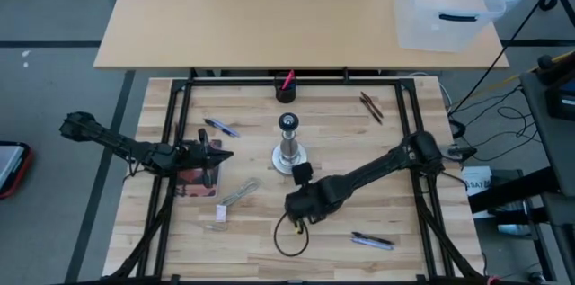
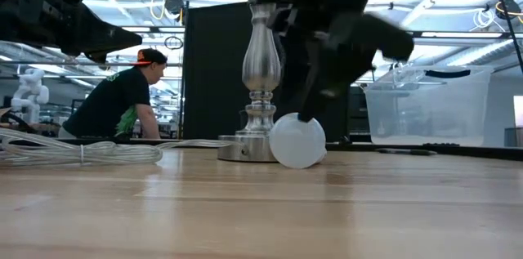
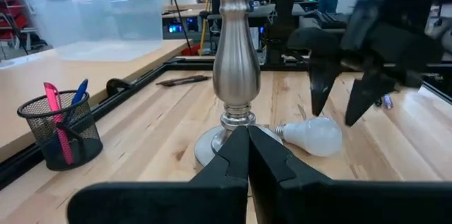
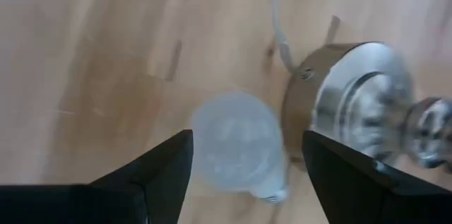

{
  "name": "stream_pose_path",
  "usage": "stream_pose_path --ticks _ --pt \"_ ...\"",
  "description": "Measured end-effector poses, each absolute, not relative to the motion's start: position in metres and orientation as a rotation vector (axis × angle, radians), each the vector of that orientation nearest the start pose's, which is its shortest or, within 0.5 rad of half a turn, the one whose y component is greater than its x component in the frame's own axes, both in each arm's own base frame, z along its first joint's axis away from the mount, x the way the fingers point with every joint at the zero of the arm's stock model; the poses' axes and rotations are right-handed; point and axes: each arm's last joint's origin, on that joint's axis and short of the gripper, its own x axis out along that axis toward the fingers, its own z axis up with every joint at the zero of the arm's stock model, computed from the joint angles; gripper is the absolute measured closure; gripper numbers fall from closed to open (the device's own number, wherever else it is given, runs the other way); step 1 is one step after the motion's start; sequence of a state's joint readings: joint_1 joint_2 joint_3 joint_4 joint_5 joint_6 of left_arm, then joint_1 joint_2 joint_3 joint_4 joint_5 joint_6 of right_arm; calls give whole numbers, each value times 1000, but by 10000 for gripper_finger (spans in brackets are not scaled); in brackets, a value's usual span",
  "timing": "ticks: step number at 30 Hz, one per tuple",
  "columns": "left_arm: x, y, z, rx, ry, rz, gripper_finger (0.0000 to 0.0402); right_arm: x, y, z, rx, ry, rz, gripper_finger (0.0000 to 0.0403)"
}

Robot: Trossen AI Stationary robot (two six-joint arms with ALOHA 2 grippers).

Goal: Screw lightbulb
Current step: Insert the lightbulb into the desk lamp

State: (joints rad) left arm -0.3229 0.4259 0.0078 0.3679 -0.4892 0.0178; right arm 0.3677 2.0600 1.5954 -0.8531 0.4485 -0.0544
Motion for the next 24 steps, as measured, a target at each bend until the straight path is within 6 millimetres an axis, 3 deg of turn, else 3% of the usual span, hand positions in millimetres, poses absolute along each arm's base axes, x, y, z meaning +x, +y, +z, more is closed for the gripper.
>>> stream_pose_path --ticks 4,10,18,24 --pt "119 -26 163 29 47 166 401 399 148 184 -684 1238 -54 141" --pt "119 -26 163 19 46 166 401 401 150 173 -655 1318 -18 141" --pt "119 -26 163 -1 45 167 401 402 146 173 -615 1322 -65 142" --pt "119 -26 163 -16 44 167 401 393 142 177 -543 1333 -267 137"
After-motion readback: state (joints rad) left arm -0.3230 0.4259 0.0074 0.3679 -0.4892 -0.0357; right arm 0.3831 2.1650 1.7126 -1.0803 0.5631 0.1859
